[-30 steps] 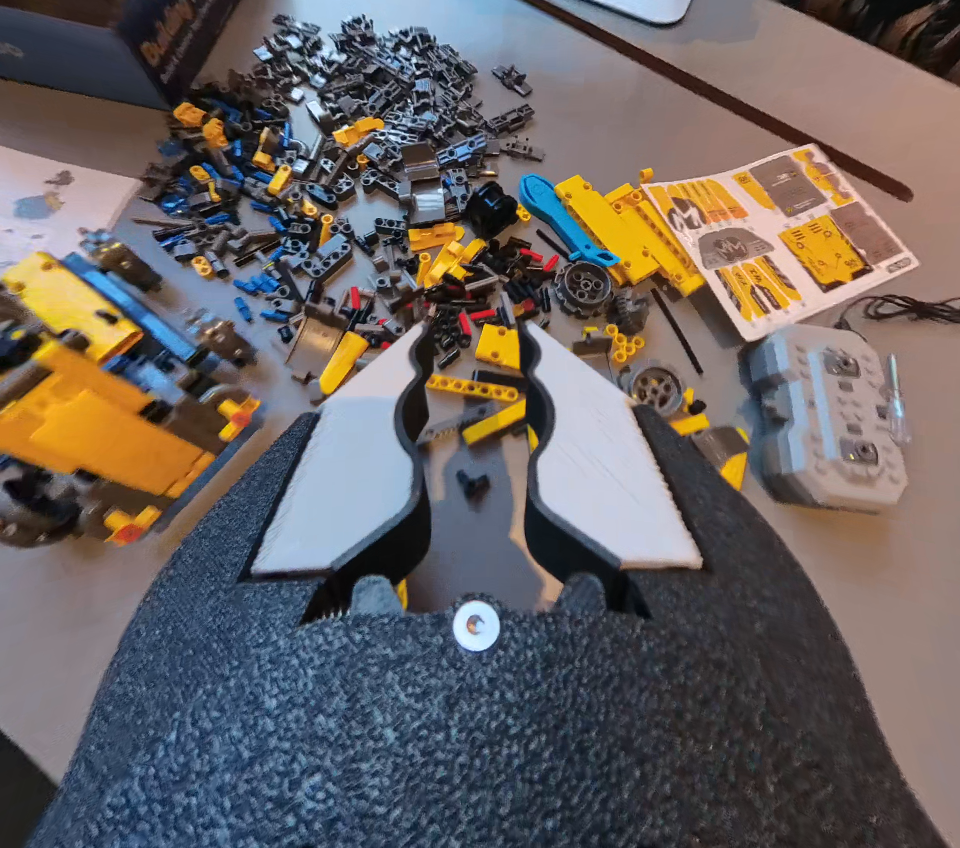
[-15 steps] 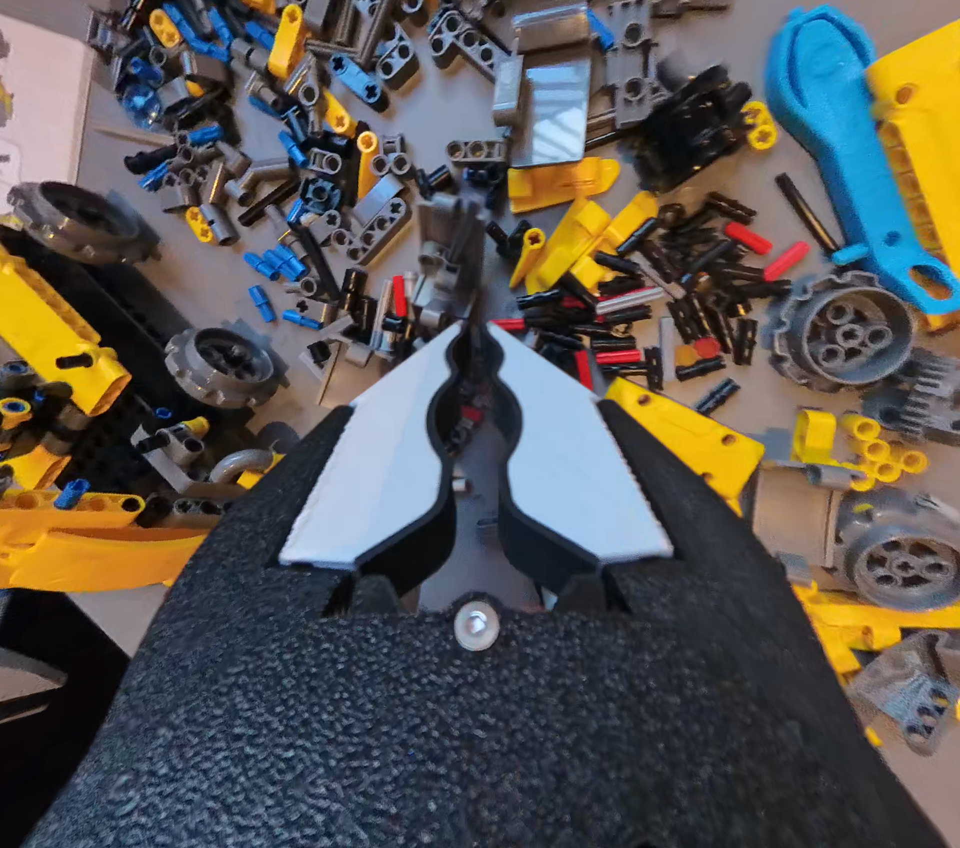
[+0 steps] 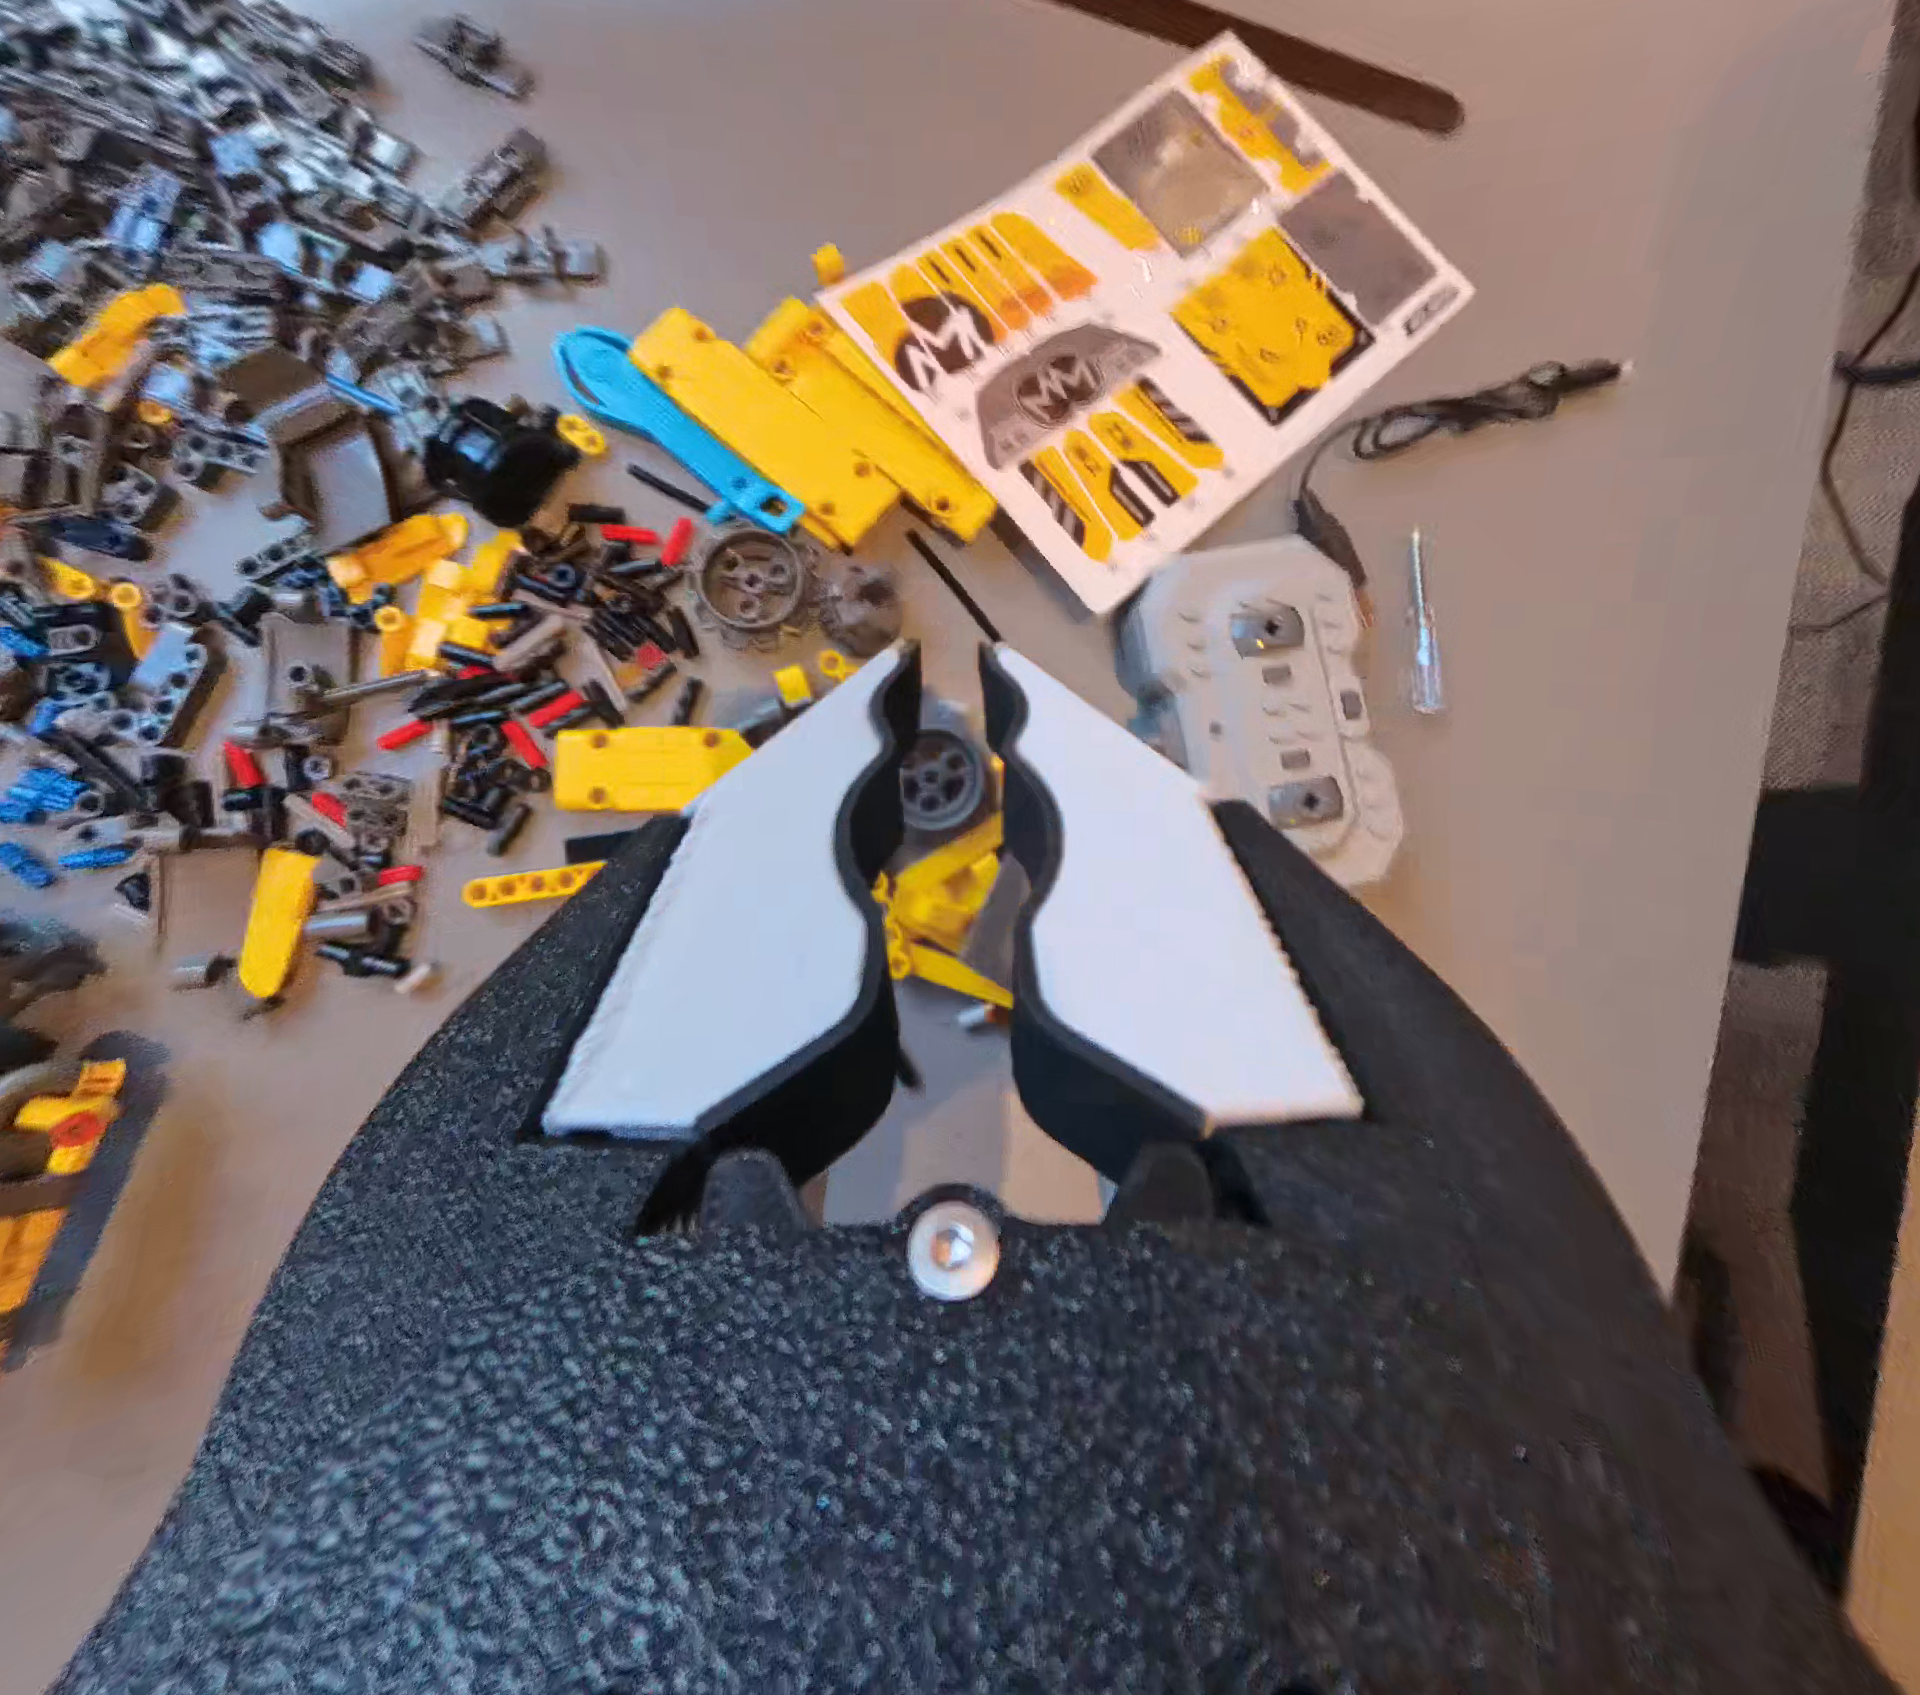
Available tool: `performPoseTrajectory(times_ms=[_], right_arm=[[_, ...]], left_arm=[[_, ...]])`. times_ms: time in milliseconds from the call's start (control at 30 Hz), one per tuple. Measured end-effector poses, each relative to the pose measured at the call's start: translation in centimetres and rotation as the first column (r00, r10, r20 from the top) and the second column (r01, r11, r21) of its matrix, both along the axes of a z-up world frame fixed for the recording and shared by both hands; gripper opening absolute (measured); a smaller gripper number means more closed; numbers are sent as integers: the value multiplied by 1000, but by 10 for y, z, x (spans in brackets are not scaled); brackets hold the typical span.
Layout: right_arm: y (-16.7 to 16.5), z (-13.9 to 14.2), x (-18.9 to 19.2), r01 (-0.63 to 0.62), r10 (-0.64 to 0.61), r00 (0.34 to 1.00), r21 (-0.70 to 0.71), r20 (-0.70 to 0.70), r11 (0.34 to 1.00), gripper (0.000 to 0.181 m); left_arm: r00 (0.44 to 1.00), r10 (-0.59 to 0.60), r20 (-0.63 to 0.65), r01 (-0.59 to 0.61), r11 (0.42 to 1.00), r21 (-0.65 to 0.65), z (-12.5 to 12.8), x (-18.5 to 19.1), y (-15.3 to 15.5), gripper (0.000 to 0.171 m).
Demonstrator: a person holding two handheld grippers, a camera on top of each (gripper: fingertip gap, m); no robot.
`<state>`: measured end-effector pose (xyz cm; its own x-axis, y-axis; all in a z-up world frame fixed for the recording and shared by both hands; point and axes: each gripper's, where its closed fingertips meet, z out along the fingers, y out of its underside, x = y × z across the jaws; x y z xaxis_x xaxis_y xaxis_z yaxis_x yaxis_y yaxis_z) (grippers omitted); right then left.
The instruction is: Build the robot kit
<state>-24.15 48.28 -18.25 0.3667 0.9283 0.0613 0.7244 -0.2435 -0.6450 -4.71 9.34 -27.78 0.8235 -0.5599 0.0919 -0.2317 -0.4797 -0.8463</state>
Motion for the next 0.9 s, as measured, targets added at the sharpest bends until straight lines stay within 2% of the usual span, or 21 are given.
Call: performPoseTrajectory(times_ms=[33,100,200,367,500,633,700,767,800,900], right_arm=[[3,-4,4,2,-1,1000,-25,19,1000,11],[-13,-13,5,-63,67,997,-101,36,993,12],[-75,-22,-5,-249,256,967,-238,-4,939,13],[-192,-31,-18,-589,614,789,-318,-24,743,13],[-244,-35,-26,-688,741,672,-385,-17,615,18],[-248,-52,-32,-696,773,622,-367,123,617,20],[-246,-49,-37,-686,763,635,-367,120,628,21],[-235,-37,-45,-667,724,686,-333,77,667,20],[-222,-29,-49,-641,684,728,-302,54,706,20],[-149,-4,-57,-442,445,895,-151,-19,884,19]], left_arm=[[1000,-1,-6,1,1000,0,-1,0,0,14],[1000,-1,-16,1,1000,1,-1,0,0,14],[1000,4,-3,-4,1000,-1,-1,-2,0,14],[1000,0,11,0,1000,-7,-1,-1,0,14],[1000,-1,4,1,1000,-3,0,-1,0,14],[1000,6,11,-6,1000,-1,1,-3,0,14],[1000,8,13,-8,1000,3,3,-4,-1,14],[1000,10,13,-10,1000,10,5,-4,-2,14],[1000,11,14,-11,1000,11,5,-4,-2,14],[1000,11,20,-11,1000,11,6,-4,-4,14]])
